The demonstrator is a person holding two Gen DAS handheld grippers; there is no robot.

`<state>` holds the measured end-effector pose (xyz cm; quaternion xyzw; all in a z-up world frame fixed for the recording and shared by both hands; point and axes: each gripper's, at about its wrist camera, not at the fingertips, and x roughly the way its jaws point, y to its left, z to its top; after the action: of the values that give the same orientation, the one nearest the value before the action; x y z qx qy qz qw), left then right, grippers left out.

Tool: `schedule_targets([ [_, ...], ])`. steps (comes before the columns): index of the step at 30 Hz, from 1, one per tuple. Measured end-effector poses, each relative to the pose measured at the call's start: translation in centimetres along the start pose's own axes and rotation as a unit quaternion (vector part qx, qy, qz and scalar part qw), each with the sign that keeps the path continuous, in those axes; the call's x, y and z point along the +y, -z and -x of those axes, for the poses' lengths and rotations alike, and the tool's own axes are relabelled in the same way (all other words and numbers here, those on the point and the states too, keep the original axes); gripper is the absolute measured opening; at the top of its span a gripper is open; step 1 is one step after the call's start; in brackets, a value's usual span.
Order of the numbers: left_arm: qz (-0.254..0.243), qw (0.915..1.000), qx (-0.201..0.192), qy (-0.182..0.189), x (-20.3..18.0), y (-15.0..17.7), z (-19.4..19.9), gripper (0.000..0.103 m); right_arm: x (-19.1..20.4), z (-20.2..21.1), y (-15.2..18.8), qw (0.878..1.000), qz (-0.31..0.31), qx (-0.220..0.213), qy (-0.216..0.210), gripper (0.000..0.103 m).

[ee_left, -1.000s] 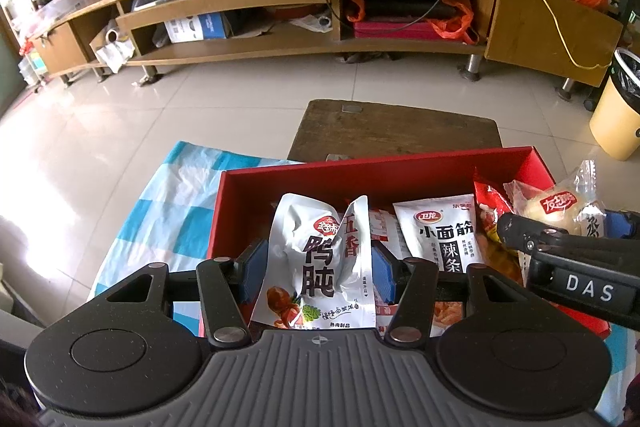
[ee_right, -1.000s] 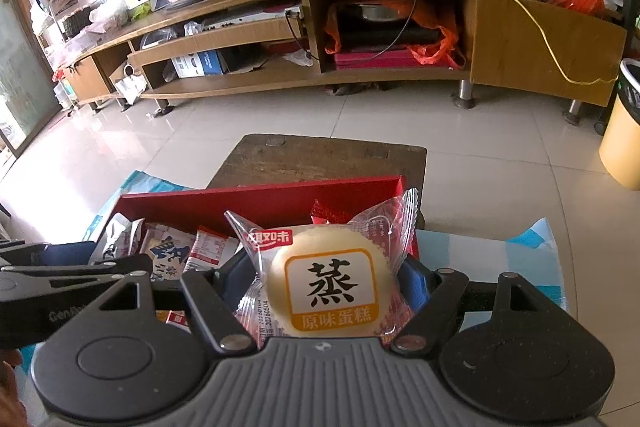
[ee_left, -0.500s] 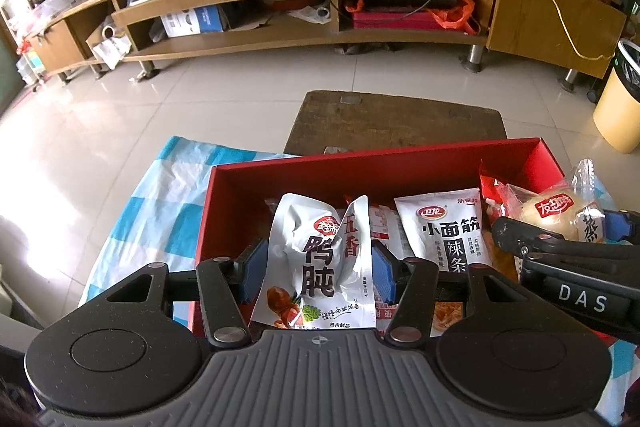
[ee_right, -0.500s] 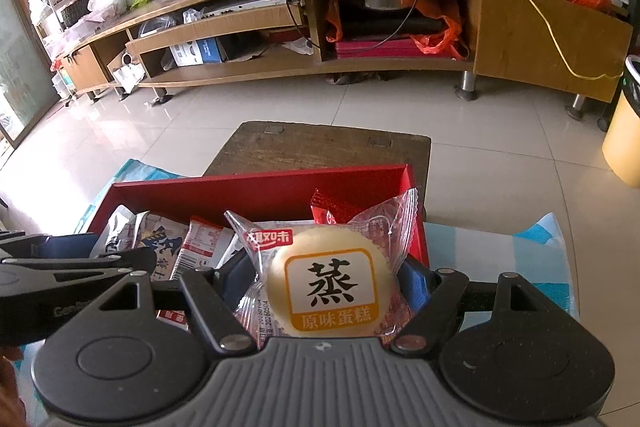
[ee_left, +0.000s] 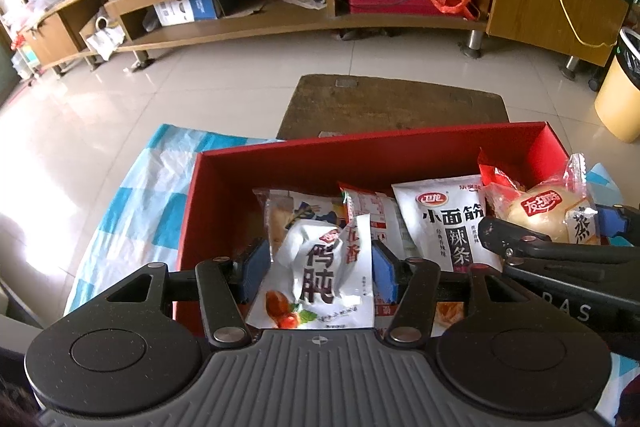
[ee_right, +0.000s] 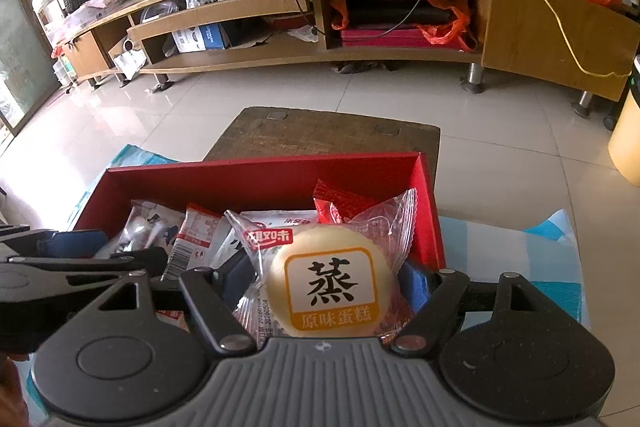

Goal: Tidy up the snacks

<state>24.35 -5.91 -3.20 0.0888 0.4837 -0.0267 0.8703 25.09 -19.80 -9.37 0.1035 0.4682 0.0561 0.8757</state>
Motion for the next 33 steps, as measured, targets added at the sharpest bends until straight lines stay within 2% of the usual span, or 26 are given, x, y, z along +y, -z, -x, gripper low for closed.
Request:
schedule_targets([
  [7,0.001,1.0,0.001,-0.006,0.2,0.1,0.1,0.067,-0.1,-0.1,0.1,1.0,0.002,0.003,0.004,0.076],
  [12,0.005,1.0,-0.005,-0.006,0.4,0.2,0.8,0.075,0.0,0.2,0.2,1.0,0.007,0.005,0.008,0.077],
  [24,0.016,0.9996,-0.022,0.003,1.8,1.0,3.7,0.08,0.8,2.3,1.2,0.999,0.035,-0.004,0.018,0.084],
  [29,0.019,0.9996,-0.02,0.009,2.5,2.3,4.8,0.081,0.7,3.2,1.8,0.999,0.046,0.001,0.016,0.086],
  [33,0.016,0.9994,-0.003,0.03,2.6,4.1,5.4,0.081,0.5,4.4,2.2,0.999,0.049,-0.004,0.016,0.086],
])
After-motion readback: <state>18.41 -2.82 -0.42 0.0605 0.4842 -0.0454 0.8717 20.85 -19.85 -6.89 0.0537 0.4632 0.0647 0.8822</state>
